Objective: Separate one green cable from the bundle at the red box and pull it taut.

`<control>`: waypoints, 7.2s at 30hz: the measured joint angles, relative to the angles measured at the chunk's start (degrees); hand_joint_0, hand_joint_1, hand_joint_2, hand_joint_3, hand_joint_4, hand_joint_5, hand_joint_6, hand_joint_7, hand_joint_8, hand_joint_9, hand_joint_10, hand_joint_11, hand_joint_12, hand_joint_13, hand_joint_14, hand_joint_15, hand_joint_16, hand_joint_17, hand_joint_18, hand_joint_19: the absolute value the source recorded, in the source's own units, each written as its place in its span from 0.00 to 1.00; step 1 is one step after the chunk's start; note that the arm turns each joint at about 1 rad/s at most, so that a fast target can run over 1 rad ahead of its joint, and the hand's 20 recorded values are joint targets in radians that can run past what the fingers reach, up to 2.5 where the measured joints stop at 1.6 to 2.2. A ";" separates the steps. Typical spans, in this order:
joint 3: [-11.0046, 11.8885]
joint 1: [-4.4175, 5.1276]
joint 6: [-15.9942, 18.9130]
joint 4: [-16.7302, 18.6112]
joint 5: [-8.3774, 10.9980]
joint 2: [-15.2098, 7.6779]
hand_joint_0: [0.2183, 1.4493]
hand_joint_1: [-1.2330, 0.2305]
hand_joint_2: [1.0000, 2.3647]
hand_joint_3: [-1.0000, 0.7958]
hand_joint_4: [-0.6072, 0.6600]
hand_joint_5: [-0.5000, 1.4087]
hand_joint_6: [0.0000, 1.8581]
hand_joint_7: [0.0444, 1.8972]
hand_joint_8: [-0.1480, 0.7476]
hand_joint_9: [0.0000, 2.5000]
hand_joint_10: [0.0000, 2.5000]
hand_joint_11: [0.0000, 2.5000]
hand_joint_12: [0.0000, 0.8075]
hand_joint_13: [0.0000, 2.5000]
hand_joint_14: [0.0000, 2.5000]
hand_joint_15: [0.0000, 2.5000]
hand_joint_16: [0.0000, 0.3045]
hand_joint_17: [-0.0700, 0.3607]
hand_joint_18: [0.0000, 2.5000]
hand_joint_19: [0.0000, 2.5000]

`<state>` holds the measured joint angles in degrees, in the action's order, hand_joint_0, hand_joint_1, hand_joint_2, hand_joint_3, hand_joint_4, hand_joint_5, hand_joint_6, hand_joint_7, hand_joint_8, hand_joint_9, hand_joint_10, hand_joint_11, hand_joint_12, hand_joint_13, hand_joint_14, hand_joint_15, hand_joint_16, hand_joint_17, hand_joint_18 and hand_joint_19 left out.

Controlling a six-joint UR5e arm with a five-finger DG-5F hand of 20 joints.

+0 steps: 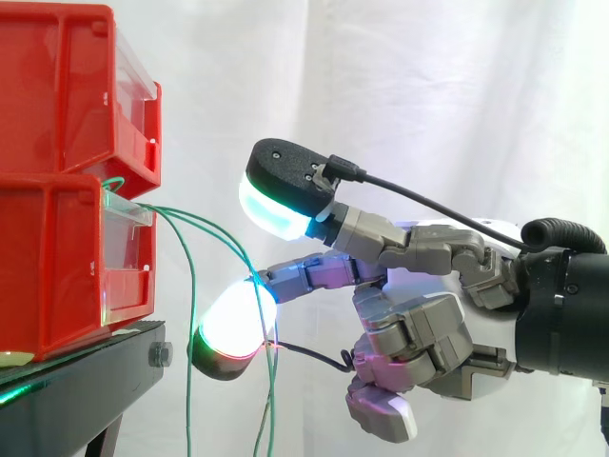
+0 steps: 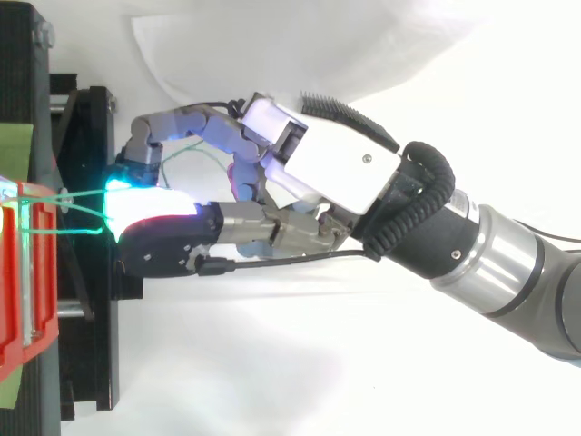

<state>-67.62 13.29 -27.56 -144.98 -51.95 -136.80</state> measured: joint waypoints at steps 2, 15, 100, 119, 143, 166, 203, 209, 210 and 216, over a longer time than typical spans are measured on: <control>0.01 -0.04 -0.36 0.27 -0.04 -0.01 0.21 0.53 0.00 0.28 0.63 0.30 0.34 0.62 0.49 0.91 0.01 0.84 0.53 0.71 0.38 0.59 0.25 0.57 0.64 0.41; 0.03 -0.02 4.80 -2.44 0.58 -0.04 0.30 0.41 0.01 0.37 0.60 0.29 0.36 0.61 0.47 0.89 0.00 0.87 0.48 0.68 0.38 0.61 0.22 0.51 0.60 0.44; 1.35 0.25 35.91 -22.44 2.46 0.05 0.32 0.34 0.02 0.51 0.68 0.31 0.29 0.74 0.49 0.94 0.01 0.76 0.52 0.76 0.18 0.66 0.23 0.52 0.61 0.41; 1.37 0.25 35.13 -22.33 2.44 0.06 0.18 0.49 0.00 0.28 0.67 0.31 0.29 0.74 0.53 0.92 0.01 0.75 0.54 0.75 0.19 0.65 0.25 0.56 0.61 0.41; 7.13 -1.14 14.68 -23.30 2.30 0.05 0.18 0.51 0.00 0.28 0.68 0.31 0.29 0.74 0.54 0.92 0.01 0.74 0.55 0.74 0.19 0.65 0.25 0.57 0.61 0.41; 7.15 -0.33 17.14 -25.14 3.07 0.06 0.18 0.52 0.00 0.28 0.71 0.27 0.27 0.65 0.54 0.83 0.01 0.73 0.55 0.69 0.20 0.64 0.26 0.57 0.57 0.41; 6.76 -1.60 -36.16 -4.95 -14.04 0.06 0.16 0.55 0.00 0.28 0.82 0.24 0.27 0.47 0.58 0.72 0.01 0.66 0.58 0.66 0.10 0.63 0.26 0.58 0.55 0.41; 4.58 -0.98 -30.80 -4.02 -10.80 0.10 0.16 0.55 0.00 0.28 0.81 0.24 0.27 0.48 0.57 0.73 0.01 0.66 0.58 0.66 0.10 0.63 0.26 0.58 0.55 0.41; 4.20 -0.77 -29.13 -3.87 -9.46 0.10 0.16 0.55 0.00 0.28 0.81 0.24 0.27 0.48 0.57 0.73 0.01 0.66 0.58 0.66 0.10 0.63 0.26 0.58 0.55 0.41; 3.58 0.36 -20.24 -3.69 -5.19 0.08 0.16 0.56 0.00 0.28 0.82 0.24 0.27 0.48 0.57 0.73 0.01 0.66 0.58 0.66 0.09 0.63 0.26 0.58 0.55 0.41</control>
<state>-64.04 13.64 -47.80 -148.67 -57.15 -136.72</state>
